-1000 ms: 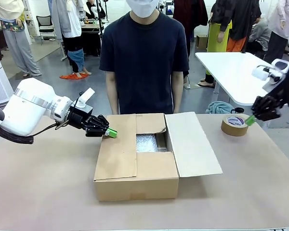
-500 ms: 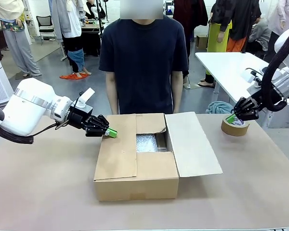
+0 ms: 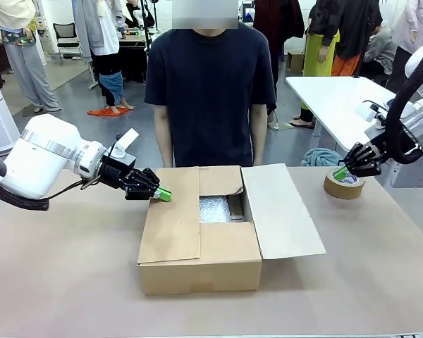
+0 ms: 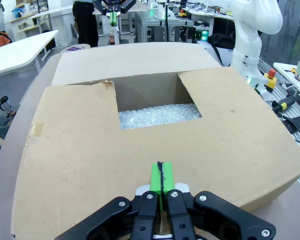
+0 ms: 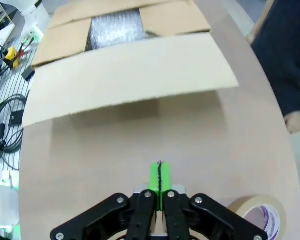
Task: Wrap the clocks to prevent damage.
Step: Push the left (or right) flap of the Package Box to close it.
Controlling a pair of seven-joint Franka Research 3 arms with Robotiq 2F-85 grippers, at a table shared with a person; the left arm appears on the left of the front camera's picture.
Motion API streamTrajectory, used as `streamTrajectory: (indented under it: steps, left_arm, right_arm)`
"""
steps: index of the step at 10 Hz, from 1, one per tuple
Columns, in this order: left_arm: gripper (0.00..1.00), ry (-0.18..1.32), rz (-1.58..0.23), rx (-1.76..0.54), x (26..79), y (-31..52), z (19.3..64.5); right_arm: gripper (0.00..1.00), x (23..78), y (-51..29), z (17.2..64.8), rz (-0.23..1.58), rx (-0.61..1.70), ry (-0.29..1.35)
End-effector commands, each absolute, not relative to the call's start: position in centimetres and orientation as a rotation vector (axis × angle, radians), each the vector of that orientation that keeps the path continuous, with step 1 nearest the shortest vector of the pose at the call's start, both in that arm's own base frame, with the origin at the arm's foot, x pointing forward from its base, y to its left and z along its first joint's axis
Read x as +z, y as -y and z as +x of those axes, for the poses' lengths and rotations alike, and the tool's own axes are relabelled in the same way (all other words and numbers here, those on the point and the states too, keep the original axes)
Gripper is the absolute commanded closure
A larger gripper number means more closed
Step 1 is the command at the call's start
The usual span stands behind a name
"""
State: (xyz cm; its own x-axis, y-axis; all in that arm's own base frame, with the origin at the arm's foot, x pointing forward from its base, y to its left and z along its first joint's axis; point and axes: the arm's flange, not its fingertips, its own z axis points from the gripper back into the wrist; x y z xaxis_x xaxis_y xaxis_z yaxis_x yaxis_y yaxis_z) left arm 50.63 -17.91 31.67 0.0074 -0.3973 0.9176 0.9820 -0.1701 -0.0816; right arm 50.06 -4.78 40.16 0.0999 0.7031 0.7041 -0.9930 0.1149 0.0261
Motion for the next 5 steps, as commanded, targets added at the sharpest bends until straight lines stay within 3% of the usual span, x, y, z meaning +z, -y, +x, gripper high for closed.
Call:
streamTrajectory:
  steps: [1,3,5]
  left_arm:
    - [1.0,0.774,-1.048,-1.468,31.3,18.1,50.8]
    - [1.0,0.774,-1.048,-1.468,31.3,18.1,50.8]
    - [1.0,0.774,-1.048,-1.468,31.3,18.1,50.8]
  right_arm:
    - [0.99,37.1,5.3,50.1,0.709,1.371,0.829]
    - [0.99,34.7,6.6,49.7,0.785,1.357,0.926]
    - [0.99,31.6,6.1,49.9,0.825,1.336,0.908]
